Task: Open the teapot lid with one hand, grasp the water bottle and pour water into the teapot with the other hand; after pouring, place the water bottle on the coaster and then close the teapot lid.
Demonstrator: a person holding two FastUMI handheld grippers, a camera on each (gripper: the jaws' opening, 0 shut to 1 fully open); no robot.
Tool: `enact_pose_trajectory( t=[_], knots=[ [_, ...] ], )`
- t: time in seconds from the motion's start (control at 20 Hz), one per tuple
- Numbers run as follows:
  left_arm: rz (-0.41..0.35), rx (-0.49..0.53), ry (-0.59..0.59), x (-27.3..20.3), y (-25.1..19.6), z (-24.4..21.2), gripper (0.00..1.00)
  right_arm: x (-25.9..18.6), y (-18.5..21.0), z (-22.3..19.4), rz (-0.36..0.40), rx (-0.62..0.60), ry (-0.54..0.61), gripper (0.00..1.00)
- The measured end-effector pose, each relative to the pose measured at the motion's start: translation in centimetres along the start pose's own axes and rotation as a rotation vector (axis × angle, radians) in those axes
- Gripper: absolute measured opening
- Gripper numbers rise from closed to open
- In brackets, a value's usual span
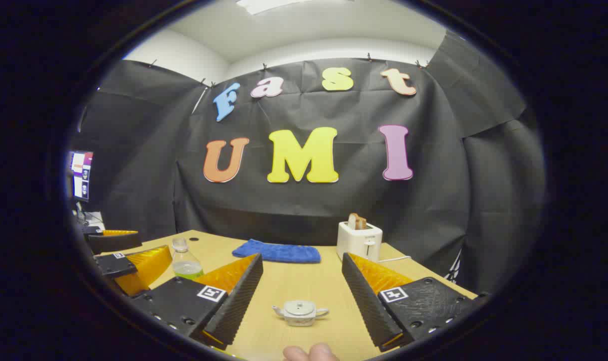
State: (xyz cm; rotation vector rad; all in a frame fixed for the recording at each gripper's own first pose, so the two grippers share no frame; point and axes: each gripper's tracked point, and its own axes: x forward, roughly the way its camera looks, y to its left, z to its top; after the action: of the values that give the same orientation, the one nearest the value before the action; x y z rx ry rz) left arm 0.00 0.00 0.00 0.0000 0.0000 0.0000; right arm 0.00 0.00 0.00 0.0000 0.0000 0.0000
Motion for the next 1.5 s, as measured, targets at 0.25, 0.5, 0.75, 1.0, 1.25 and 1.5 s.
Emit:
enact_pose_trajectory(
  t=[0.25,0.5,0.75,1.0,1.25,1.5],
  knots=[
    [0.011,0.004,0.015,0.3,0.2,-0.6,0.99,0.4,-0.4,-0.4,-0.012,0.003,0.009,0.95],
    [0.013,0.004,0.020,0.2,0.2,-0.7,0.99,0.4,-0.8,-0.5,-0.016,0.010,0.014,0.95],
    [0.016,0.006,0.015,0.3,0.3,-0.6,0.99,0.5,-0.9,-1.0,-0.019,0.005,0.025,0.95],
    [0.019,0.003,0.019,0.3,0.3,-0.8,0.99,1.0,-1.2,-1.7,-0.022,0.003,0.029,0.95],
    [0.026,0.005,0.013,0.3,0.4,-0.7,0.99,2.4,-1.4,-4.5,-0.022,0.009,0.070,0.95],
    [0.036,0.002,0.016,0.4,0.5,-0.8,0.99,4.2,-1.4,-7.4,-0.027,0.008,0.105,0.97]
  ],
)
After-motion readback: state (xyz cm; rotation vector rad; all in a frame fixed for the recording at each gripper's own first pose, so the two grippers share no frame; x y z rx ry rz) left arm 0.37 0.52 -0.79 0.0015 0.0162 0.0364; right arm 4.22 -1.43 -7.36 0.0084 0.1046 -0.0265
